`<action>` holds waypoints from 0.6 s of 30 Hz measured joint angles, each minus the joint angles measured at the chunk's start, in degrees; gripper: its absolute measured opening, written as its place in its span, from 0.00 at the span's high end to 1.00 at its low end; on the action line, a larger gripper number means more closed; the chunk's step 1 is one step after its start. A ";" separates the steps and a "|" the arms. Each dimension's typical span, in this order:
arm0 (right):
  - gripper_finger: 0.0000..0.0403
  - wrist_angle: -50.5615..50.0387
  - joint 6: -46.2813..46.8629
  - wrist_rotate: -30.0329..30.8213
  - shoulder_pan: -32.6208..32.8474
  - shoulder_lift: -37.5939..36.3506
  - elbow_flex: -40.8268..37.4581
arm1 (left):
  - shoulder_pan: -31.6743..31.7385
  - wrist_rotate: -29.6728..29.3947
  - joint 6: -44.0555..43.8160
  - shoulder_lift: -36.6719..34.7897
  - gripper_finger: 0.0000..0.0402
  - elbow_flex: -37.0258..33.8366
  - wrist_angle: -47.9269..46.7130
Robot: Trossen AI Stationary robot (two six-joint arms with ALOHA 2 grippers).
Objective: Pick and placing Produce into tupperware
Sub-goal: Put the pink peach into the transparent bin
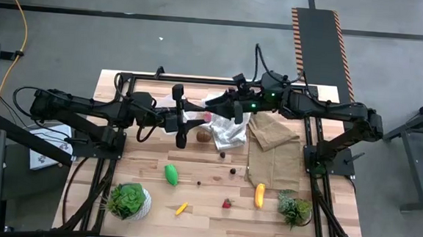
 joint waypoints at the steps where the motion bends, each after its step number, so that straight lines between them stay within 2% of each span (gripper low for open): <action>1: 0.43 1.08 -0.13 -0.01 -0.30 0.00 0.00 | 0.00 -0.12 0.00 0.00 0.67 0.00 -0.40; 6: 0.43 8.45 -3.95 3.07 -1.78 -0.02 -0.02 | 0.02 -0.31 -0.24 -0.17 0.67 0.00 -1.96; 12: 0.43 24.76 -9.92 9.01 -3.71 -0.15 -0.02 | 0.02 -4.51 -1.99 -0.20 0.67 0.00 -3.79; 18: 0.43 20.73 -11.83 13.35 -5.78 -1.22 -0.02 | 0.04 -12.39 -5.61 -0.22 0.67 0.02 -6.04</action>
